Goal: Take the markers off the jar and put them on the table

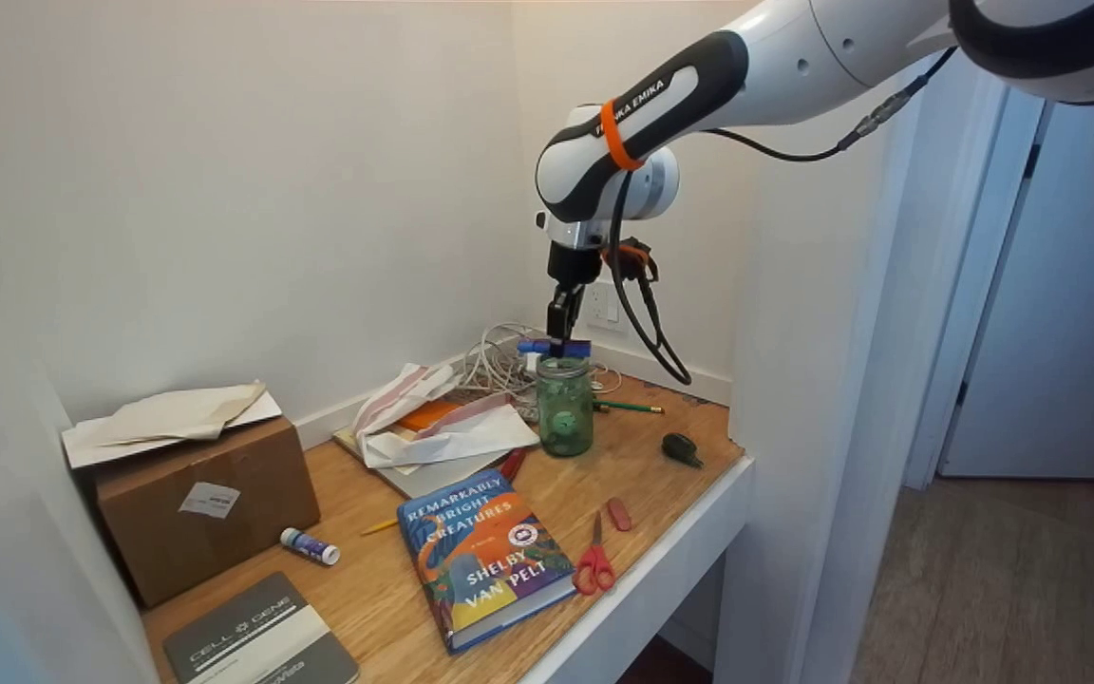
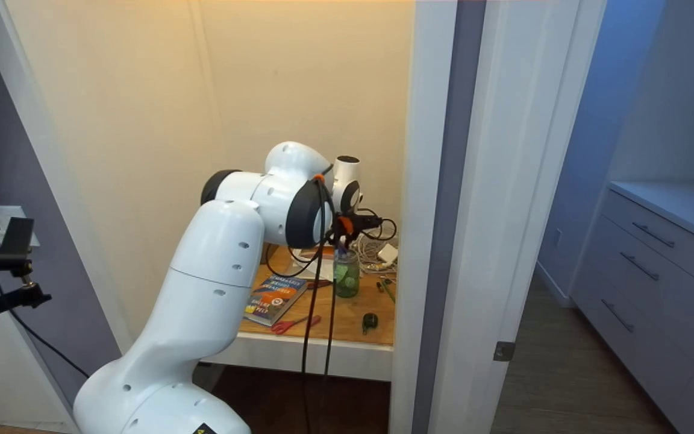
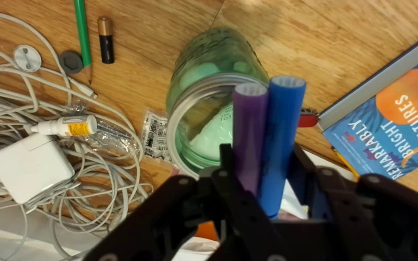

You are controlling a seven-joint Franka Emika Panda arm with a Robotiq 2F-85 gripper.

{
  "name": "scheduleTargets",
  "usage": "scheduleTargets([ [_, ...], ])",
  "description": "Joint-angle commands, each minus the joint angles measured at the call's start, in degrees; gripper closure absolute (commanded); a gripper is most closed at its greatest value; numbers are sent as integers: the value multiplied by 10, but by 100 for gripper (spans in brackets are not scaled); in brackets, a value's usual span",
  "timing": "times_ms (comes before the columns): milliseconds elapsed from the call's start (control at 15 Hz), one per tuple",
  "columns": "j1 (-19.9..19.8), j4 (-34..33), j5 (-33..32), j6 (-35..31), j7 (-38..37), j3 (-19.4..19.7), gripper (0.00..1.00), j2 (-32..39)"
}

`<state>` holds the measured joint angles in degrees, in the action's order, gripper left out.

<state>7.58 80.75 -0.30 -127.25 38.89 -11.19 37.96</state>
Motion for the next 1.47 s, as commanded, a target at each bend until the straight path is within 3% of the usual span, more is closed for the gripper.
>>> scheduleTargets([
  [0, -5, 23, -5, 31, -5, -9, 87, -45],
  [600, -8, 177, 24, 115, -11, -18, 87, -162],
  [933, -8, 260, 31, 103, -45, -15, 87, -177],
  [1067, -9, 283, 37, 92, -57, -14, 87, -173],
  [1133, -3, 243, 17, 111, -47, -14, 87, -154],
  [1200, -4, 250, 17, 109, -48, -14, 62, -152],
  [1400, -4, 247, 17, 109, -48, -14, 62, -151],
])
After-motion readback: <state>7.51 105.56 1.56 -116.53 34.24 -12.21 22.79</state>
